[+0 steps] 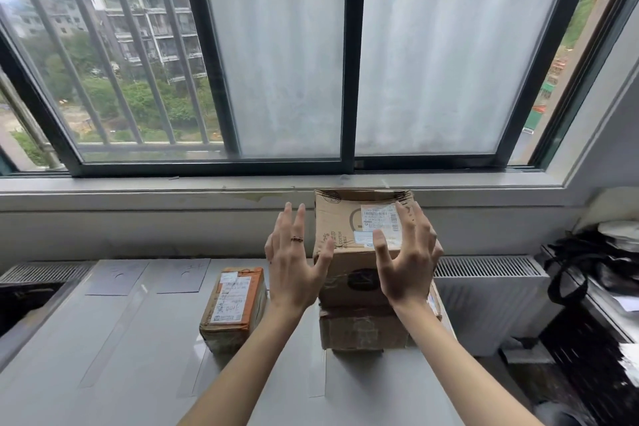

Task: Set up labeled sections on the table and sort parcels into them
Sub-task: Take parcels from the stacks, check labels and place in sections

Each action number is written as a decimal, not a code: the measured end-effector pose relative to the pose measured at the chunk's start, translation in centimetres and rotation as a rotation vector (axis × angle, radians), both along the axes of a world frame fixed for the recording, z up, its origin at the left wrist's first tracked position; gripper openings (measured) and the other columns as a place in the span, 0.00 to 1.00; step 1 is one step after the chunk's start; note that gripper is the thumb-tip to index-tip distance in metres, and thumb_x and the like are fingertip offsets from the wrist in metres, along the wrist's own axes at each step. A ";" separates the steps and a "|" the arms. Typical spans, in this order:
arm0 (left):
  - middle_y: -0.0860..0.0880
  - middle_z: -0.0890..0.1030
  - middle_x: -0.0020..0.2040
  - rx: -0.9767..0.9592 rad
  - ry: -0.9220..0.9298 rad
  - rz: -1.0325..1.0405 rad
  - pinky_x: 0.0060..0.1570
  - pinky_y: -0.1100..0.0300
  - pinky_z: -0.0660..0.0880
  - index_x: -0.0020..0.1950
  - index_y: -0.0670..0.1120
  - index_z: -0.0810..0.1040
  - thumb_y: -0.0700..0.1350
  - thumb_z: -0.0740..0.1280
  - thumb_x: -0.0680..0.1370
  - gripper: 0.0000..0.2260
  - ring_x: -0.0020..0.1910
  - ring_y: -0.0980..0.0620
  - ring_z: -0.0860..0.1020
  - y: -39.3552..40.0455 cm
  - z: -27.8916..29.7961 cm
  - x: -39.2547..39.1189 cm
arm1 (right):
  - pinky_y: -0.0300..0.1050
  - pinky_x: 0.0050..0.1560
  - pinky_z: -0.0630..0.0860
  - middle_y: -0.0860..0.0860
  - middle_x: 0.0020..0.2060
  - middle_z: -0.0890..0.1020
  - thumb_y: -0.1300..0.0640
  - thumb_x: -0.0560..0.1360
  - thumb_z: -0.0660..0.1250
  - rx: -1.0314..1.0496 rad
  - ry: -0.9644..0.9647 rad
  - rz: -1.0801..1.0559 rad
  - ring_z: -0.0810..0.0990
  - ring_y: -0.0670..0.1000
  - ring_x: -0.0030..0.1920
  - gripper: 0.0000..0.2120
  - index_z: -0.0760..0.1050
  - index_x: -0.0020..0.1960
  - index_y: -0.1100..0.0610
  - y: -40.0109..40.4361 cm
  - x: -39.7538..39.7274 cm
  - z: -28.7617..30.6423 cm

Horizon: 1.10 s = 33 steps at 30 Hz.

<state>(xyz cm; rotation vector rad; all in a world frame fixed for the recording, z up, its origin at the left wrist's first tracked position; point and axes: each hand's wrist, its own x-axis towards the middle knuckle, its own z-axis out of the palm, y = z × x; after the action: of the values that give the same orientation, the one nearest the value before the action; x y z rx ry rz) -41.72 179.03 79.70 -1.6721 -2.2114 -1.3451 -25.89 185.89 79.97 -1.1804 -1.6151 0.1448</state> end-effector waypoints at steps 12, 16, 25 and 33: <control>0.45 0.55 0.80 0.008 0.110 0.089 0.73 0.56 0.49 0.79 0.48 0.57 0.65 0.53 0.77 0.35 0.79 0.48 0.53 -5.3 0.0 -10.0 | 0.61 0.68 0.63 0.57 0.72 0.68 0.38 0.76 0.56 -0.022 -0.105 0.109 0.66 0.58 0.71 0.30 0.68 0.72 0.54 -5.4 -10.4 -0.2; 0.43 0.56 0.80 0.000 0.151 0.091 0.73 0.52 0.52 0.79 0.48 0.57 0.64 0.55 0.77 0.35 0.78 0.46 0.55 -8.2 -0.9 -16.5 | 0.57 0.68 0.62 0.55 0.72 0.68 0.38 0.76 0.57 -0.030 -0.142 0.100 0.67 0.56 0.71 0.30 0.67 0.72 0.52 -8.4 -17.5 -1.2; 0.43 0.57 0.79 -0.040 0.175 0.150 0.72 0.52 0.51 0.79 0.48 0.59 0.64 0.56 0.76 0.35 0.78 0.45 0.55 -13.5 -2.5 -30.2 | 0.53 0.65 0.62 0.55 0.71 0.71 0.40 0.75 0.58 -0.059 -0.158 0.103 0.68 0.56 0.69 0.29 0.71 0.71 0.53 -14.6 -32.7 -2.7; 0.44 0.57 0.80 -0.082 0.169 0.183 0.73 0.48 0.54 0.79 0.48 0.59 0.65 0.55 0.76 0.35 0.78 0.44 0.55 -14.7 -2.9 -35.6 | 0.52 0.67 0.59 0.55 0.72 0.69 0.40 0.75 0.59 -0.053 -0.257 0.168 0.66 0.55 0.72 0.29 0.70 0.71 0.53 -15.7 -38.6 -2.9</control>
<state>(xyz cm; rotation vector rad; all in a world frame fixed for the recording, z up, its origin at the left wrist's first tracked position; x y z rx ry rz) -77.31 164.38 76.83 -1.5021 -2.2832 -1.0437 -64.50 170.16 77.07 -1.1381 -1.9478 0.1489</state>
